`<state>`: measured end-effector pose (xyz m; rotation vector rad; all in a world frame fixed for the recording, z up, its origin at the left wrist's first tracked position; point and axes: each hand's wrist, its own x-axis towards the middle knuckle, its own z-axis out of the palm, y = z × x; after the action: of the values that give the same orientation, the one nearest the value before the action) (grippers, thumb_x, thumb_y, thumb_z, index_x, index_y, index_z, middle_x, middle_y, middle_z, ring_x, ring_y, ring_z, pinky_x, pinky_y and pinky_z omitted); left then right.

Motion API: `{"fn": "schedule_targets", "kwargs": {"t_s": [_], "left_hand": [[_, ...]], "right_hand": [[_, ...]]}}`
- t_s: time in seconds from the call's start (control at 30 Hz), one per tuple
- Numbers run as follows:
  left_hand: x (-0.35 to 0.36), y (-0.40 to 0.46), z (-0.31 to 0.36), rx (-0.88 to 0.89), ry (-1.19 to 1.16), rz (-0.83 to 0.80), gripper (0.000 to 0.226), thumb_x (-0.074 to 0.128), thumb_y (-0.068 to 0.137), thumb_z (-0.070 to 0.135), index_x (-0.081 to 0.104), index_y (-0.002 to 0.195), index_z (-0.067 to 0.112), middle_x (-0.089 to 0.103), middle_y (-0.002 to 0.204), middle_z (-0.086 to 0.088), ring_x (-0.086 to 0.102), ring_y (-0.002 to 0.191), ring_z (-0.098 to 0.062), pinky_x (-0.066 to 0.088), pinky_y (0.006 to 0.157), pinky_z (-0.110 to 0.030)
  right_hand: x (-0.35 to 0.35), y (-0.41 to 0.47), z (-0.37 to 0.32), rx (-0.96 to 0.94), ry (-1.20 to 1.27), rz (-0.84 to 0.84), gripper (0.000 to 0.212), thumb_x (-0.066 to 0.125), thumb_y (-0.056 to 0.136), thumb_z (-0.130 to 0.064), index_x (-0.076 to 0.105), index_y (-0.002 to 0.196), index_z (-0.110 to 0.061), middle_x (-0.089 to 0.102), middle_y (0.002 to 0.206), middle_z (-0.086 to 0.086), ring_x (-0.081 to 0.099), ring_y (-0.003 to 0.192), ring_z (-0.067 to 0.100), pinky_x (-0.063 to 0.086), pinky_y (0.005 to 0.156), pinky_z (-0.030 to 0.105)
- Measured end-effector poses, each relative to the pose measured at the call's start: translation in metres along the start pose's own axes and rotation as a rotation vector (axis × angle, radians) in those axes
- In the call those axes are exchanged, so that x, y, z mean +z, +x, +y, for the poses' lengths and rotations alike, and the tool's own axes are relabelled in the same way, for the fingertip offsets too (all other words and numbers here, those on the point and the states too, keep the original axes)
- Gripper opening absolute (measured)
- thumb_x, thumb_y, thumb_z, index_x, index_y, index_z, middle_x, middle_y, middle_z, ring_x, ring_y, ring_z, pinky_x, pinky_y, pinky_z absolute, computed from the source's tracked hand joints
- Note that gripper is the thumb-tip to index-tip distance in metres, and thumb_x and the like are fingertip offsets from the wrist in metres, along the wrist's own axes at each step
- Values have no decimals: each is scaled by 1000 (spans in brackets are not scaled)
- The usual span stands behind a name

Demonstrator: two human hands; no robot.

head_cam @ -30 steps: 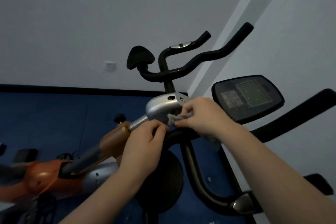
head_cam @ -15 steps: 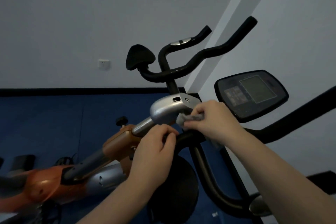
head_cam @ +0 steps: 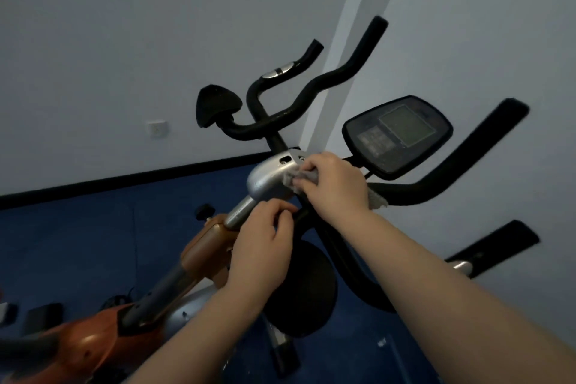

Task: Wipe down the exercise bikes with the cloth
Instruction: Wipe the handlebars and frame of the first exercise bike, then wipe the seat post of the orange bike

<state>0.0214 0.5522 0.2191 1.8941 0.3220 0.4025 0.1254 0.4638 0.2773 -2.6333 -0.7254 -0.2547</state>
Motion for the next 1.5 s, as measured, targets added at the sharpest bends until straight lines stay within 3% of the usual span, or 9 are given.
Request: {"fn": "schedule_targets", "kwargs": {"t_s": [0.17, 0.3, 0.43, 0.6, 0.7, 0.83, 1.07, 1.2, 1.5], "left_hand": [[-22, -21, 11, 84, 238, -33, 20, 41, 95, 35, 60, 100, 39, 57, 89, 22, 51, 81, 14, 39, 65, -8], [-48, -60, 27, 70, 382, 77, 21, 44, 95, 34, 60, 108, 34, 58, 97, 16, 55, 89, -4, 49, 76, -30], [-71, -120, 31, 94, 524, 147, 16, 43, 95, 36, 58, 102, 36, 56, 94, 15, 51, 85, -3, 49, 71, -28], [-96, -217, 0, -15, 691, 166, 14, 44, 94, 39, 57, 100, 39, 56, 97, 20, 51, 87, 1, 37, 66, -15], [-123, -284, -26, -215, 755, 182, 15, 44, 93, 39, 59, 96, 37, 57, 97, 18, 54, 88, -3, 45, 71, -24], [-169, -362, -45, -451, 782, 272, 16, 43, 93, 40, 59, 94, 37, 57, 98, 18, 56, 92, -7, 49, 75, -30], [-252, -454, -55, -605, 766, 479, 20, 44, 93, 40, 60, 103, 35, 58, 108, 17, 56, 101, -7, 48, 80, -30], [-303, -493, -66, -655, 760, 560, 21, 45, 93, 39, 61, 106, 33, 59, 111, 16, 57, 102, -7, 46, 78, -28], [-458, -546, -107, -654, 814, 566, 24, 45, 93, 40, 60, 109, 32, 59, 115, 16, 57, 102, -5, 48, 79, -27]], "right_hand": [[-40, -36, -7, -108, -7, 33, 17, 69, 77, -42, 63, 76, -26, 57, 80, -9, 50, 69, 11, 32, 56, 27], [-89, -80, -4, -127, -7, 159, 19, 72, 75, -44, 64, 75, -27, 55, 75, -12, 47, 62, 5, 27, 50, 15], [-106, -152, -4, -148, 87, 223, 17, 76, 72, -36, 63, 74, -27, 54, 74, -14, 48, 62, 1, 31, 51, 9], [-65, -244, -20, -169, 327, 85, 16, 80, 71, -26, 64, 75, -26, 56, 77, -15, 56, 70, 0, 43, 61, 11], [-33, -284, -42, -187, 370, -74, 16, 80, 71, -26, 64, 75, -25, 57, 79, -15, 56, 73, 1, 42, 62, 14], [-12, -316, -81, -275, 351, -198, 16, 81, 69, -28, 66, 74, -27, 58, 77, -16, 54, 74, 1, 37, 59, 8], [11, -343, -164, -355, 374, -273, 18, 81, 68, -28, 64, 73, -30, 59, 75, -17, 55, 77, 2, 40, 62, 13], [34, -355, -231, -406, 390, -303, 17, 81, 69, -26, 64, 72, -30, 60, 75, -15, 55, 75, 3, 47, 63, 24], [94, -386, -415, -476, 410, -329, 16, 79, 72, -28, 63, 71, -27, 56, 73, -14, 53, 70, 2, 34, 56, 11]]}}
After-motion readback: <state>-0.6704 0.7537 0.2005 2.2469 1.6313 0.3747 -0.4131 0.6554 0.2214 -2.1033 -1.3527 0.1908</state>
